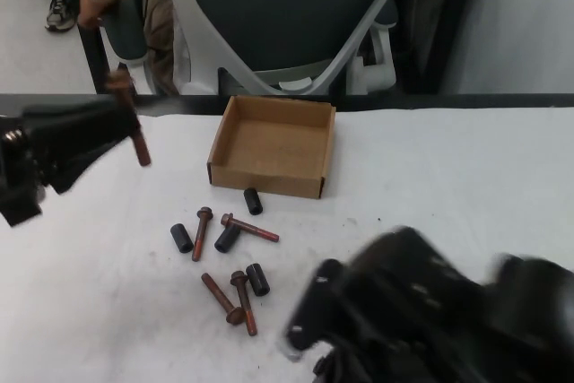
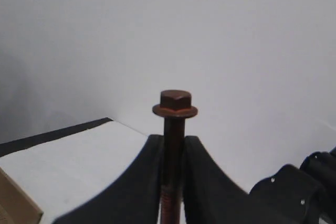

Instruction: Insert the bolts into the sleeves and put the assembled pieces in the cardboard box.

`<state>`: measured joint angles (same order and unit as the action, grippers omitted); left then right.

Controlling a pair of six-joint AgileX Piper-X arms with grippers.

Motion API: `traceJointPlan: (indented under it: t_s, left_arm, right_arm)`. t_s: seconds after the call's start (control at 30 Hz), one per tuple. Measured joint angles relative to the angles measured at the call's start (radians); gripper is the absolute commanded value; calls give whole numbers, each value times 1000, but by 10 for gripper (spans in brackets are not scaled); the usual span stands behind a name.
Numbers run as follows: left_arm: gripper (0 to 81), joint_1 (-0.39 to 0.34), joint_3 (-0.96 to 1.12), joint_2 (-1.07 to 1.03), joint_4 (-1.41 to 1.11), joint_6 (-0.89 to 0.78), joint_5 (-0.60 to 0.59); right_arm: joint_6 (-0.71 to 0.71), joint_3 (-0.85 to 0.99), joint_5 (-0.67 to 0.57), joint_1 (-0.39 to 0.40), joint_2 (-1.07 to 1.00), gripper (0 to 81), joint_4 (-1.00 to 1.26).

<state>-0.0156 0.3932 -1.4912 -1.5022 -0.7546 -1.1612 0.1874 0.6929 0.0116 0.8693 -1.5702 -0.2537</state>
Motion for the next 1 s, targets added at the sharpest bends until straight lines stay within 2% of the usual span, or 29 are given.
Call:
traceJointPlan:
  t_s: [0.17, 0.23, 0.27, 0.5, 0.57, 0.8, 1.0]
  left_arm:
    - [8, -108, 0, 0, 5, 84, -61]
    - [8, -135, 0, 0, 8, 102, -67]
    - [8, -183, 0, 0, 14, 139, -70]
    - [8, -286, 0, 0, 109, 276, -47]
    - [8, -295, 0, 0, 131, 302, -34]
    - [8, -368, 0, 0, 231, 448, 41]
    - [8, -422, 0, 0, 246, 498, 69]
  right_arm:
    - [-50, -159, -52, 0, 147, 2, 231]
    - [-78, -267, -86, 0, 192, 2, 433]
    - [-87, -302, -99, 0, 211, 2, 495]
    - [-152, -527, -151, 0, 248, 2, 939]
    - [-159, -600, -151, 0, 248, 2, 1119]
    - [-142, -656, -151, 0, 249, 2, 1315]
    - [-121, -636, -168, 0, 249, 2, 1322]
